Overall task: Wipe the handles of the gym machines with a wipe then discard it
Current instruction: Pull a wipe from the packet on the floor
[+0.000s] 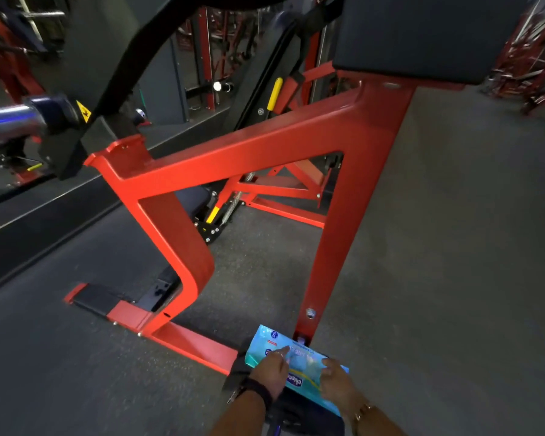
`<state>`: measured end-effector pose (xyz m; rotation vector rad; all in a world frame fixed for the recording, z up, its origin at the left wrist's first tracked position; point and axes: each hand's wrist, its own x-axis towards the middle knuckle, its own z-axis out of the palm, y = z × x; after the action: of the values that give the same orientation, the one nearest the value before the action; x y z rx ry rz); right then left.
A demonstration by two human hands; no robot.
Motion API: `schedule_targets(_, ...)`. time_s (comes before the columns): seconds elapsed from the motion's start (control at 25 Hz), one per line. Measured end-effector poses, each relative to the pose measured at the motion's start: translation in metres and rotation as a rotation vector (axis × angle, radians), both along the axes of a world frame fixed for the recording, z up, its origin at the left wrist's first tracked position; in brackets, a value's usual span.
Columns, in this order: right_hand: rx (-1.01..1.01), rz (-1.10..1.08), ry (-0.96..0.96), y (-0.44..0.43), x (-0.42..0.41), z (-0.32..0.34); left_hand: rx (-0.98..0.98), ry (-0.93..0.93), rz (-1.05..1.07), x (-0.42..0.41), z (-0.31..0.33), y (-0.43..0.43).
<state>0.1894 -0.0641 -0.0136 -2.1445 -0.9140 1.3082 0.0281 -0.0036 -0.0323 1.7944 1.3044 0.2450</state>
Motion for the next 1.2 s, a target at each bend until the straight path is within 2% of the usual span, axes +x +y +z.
schedule_targets(0.08,-0.018,0.018,0.016,0.0,0.0,-0.006,0.009,0.037,-0.05,0.003,-0.006,0.0)
schedule_targets(0.24,0.068,-0.159,0.16,0.013,-0.004,0.0,-0.012,0.066,-0.104,0.005,-0.009,-0.001)
schedule_targets(0.36,0.094,-0.079,0.299,0.02,-0.011,0.008,-0.024,0.114,-0.14,0.006,-0.011,0.001)
schedule_targets(0.52,0.082,-0.056,0.285,0.029,-0.016,0.001,0.039,0.178,-0.099,0.013,-0.011,0.007)
schedule_targets(0.68,0.097,-0.017,-0.086,0.032,-0.008,-0.018,0.012,0.139,0.093,0.012,-0.015,0.014)
schedule_targets(0.76,0.114,0.145,-0.267,0.035,-0.008,-0.017,-0.018,0.132,0.14,0.01,-0.02,0.016)
schedule_targets(0.88,0.15,0.372,-0.394,0.039,-0.018,-0.013,-0.102,0.091,0.216,0.008,-0.026,0.019)
schedule_targets(1.0,0.077,0.567,-0.657,0.04,-0.025,-0.014,-0.152,0.07,0.24,0.007,-0.03,0.02)
schedule_targets(1.2,0.066,0.585,-0.834,0.048,-0.033,-0.03,-0.195,0.072,0.255,0.006,-0.035,0.023)
